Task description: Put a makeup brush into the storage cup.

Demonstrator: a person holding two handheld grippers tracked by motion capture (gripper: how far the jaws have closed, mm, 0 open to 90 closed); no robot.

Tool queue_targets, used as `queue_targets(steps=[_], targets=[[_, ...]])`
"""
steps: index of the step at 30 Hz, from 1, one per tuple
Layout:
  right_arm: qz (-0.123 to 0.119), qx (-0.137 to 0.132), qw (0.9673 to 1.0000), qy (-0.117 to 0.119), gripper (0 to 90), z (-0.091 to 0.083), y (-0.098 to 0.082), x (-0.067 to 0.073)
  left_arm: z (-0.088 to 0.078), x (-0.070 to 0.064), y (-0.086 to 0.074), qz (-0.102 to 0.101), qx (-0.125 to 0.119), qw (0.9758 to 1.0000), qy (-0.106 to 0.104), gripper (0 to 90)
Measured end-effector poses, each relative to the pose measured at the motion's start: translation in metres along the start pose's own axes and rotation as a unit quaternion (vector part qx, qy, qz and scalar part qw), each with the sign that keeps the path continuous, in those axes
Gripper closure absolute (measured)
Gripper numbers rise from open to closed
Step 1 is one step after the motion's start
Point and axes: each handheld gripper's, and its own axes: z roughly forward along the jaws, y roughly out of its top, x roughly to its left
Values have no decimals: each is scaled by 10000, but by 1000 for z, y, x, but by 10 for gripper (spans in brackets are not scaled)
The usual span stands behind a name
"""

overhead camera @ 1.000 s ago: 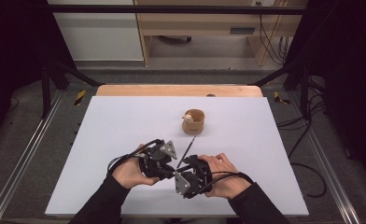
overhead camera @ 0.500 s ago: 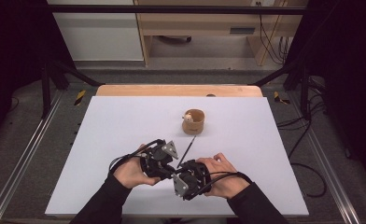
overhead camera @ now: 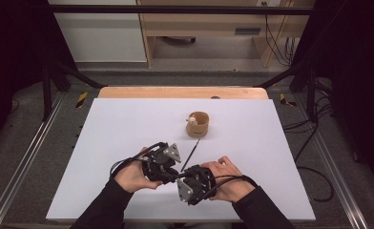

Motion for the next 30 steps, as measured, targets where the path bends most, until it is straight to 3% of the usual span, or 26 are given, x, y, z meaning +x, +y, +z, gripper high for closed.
queue_targets(steps=[6, 9, 12, 13, 14, 18, 19, 23, 24, 30], targets=[[92, -77, 9999, 2, 792, 1, -3, -2, -4, 2, -2, -33, -147, 9998, 103, 734], [124, -61, 9999, 39, 792, 2, -7, -3, -9, 4, -6, -118, -345, 9991, 214, 668], [354, -24, 9994, 46, 793, 3, -15, -4, -17, 7, -10, -195, -539, 9976, 379, 557], [403, -36, 9992, 65, 792, 3, -16, -5, -19, 8, -12, -305, -667, 9963, 446, 536], [472, -60, 9988, 76, 792, 4, -19, -6, -22, 11, -13, -262, -666, 9962, 499, 494], [760, -72, 9970, 100, 792, 4, -27, -8, -29, 14, -21, -464, -1049, 9908, 711, 365], [716, -68, 9974, 88, 792, 4, -29, -9, -30, 15, -23, -499, -1134, 9894, 754, 339], [898, -31, 9959, 63, 792, 4, -34, -11, -30, 17, -30, -627, -1280, 9853, 940, 245], [950, -24, 9955, 53, 792, 4, -36, -11, -29, 17, -33, -717, -1372, 9831, 973, 228], [1294, 8, 9916, 69, 792, 7, -46, -11, -28, 20, -47, -874, -1579, 9777, 1078, 206]])
